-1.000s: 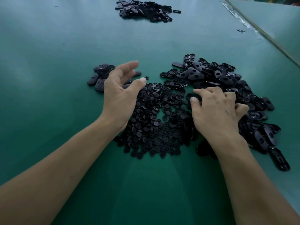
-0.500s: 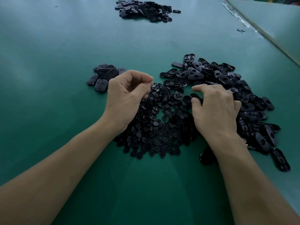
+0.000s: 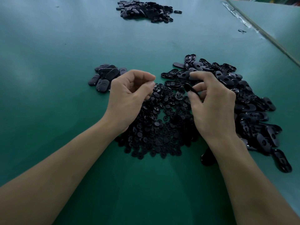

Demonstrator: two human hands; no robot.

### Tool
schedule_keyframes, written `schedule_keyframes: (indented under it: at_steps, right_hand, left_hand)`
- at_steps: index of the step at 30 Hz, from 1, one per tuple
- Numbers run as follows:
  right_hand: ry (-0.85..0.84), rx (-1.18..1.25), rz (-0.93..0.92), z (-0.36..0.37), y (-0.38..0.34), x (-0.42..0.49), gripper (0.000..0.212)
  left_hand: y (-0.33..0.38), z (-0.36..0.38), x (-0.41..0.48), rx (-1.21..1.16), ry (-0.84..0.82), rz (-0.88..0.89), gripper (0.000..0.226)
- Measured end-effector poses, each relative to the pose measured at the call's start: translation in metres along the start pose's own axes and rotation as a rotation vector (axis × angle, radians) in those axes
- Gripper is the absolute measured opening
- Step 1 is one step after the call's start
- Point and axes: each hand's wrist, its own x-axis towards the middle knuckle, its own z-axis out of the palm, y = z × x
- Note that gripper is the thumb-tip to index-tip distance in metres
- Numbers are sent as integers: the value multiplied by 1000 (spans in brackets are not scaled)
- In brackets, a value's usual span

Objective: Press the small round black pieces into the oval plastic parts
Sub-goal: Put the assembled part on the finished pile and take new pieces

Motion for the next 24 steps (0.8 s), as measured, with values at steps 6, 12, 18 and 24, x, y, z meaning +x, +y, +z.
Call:
schedule_keyframes:
  at_steps: [6, 12, 18, 24]
  right_hand:
    - [24, 179, -194, 6, -9, -3, 5]
    - [59, 335, -304, 10, -19, -9, 8]
    - [-19, 456, -200, 14, -20, -9, 16]
    - [-115, 470, -16, 12, -15, -7, 24]
  left_hand:
    - [6, 3, -4, -2, -32, 43, 16]
    - [8, 6, -6, 45, -125, 69, 9]
    - [7, 4, -4, 43, -139, 71, 9]
    - [2, 2, -3, 41, -99, 67, 13]
